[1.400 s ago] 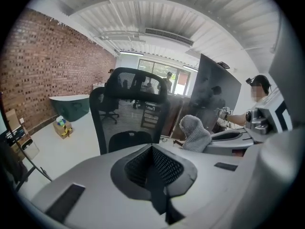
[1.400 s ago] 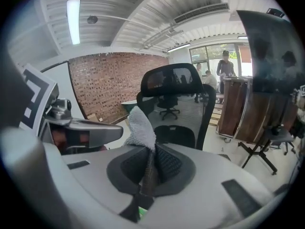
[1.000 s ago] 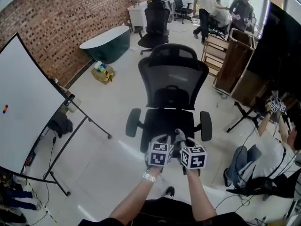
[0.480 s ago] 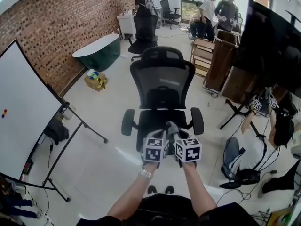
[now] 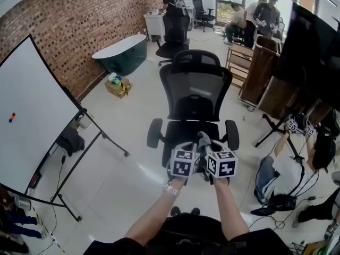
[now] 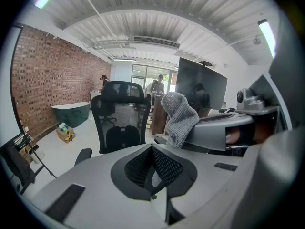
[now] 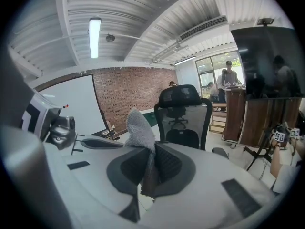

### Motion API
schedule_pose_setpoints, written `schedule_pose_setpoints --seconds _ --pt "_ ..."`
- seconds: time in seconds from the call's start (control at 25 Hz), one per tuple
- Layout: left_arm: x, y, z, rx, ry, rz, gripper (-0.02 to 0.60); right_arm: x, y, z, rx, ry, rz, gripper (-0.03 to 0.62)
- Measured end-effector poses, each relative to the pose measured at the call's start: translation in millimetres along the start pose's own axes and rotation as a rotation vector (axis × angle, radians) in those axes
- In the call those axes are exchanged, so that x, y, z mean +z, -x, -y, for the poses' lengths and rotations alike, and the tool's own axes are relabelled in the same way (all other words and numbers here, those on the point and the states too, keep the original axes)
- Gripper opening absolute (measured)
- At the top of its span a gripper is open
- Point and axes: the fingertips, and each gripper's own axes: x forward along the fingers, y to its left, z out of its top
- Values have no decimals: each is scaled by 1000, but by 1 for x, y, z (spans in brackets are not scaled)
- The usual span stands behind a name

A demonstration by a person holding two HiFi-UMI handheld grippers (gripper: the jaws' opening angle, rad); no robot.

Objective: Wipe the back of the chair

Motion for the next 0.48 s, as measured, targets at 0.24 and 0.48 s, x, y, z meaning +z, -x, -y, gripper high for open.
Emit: schedule_pose_setpoints --seconds 0.24,0.48 --pt "-1 7 -7 12 -7 -6 2 0 -1 -8 12 -3 0 17" --pt "-2 8 -11 12 -4 -1 2 -6 -4 -11 14 -1 -15 17"
